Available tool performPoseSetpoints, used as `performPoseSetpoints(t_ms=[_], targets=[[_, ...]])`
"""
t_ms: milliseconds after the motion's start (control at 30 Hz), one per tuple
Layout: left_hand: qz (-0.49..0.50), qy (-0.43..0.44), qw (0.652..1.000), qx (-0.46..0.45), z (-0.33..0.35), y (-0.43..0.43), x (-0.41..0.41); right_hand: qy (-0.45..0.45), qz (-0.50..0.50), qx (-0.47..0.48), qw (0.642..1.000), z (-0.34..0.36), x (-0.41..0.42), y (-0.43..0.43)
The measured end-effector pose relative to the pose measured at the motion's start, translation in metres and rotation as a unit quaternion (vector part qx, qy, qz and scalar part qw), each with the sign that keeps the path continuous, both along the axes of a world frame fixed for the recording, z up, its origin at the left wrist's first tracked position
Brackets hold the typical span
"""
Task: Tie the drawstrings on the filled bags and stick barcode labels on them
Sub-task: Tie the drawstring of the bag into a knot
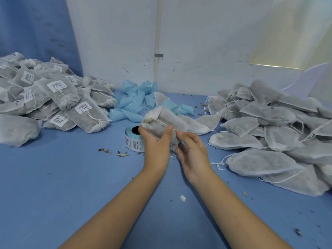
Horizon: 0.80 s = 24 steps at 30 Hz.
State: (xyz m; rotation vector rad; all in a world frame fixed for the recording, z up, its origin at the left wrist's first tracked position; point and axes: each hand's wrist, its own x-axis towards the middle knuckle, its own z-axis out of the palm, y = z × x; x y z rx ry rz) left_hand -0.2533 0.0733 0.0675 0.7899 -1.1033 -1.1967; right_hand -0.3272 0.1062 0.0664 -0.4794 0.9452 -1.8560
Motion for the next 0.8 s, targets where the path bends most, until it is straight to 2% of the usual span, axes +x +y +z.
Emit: performPoseSetpoints(t_ms=[133, 233, 400, 533, 667, 800], targets=[[-0.032, 0.034, 0.998, 0.048, 0.000, -0.004, 0.007, 0.017, 0.016, -0.006, 1.000, -0.003, -0.003, 0.000], [-0.048, 0.039, 0.997, 0.050, 0.002, -0.006, 0.011, 0.070, 0.001, 0.001, 0.998, -0.006, -0.012, -0.001], [-0.025, -0.030, 0.997, -0.069, 0.009, -0.008, 0.021, 0.238, 0.000, 0.087, 0.967, -0.013, -0.017, -0.006], [-0.013, -0.074, 0.995, -0.062, 0.010, -0.016, 0.037, 0.356, -0.001, 0.120, 0.927, -0.018, -0.011, -0.007], [-0.010, -0.140, 0.986, -0.086, -0.004, -0.024, 0.056, 0.401, 0.006, 0.117, 0.908, -0.019, -0.009, -0.006], [-0.056, -0.233, 0.964, -0.115, -0.010, -0.029, 0.063, 0.440, 0.003, 0.108, 0.892, -0.018, -0.007, -0.003]])
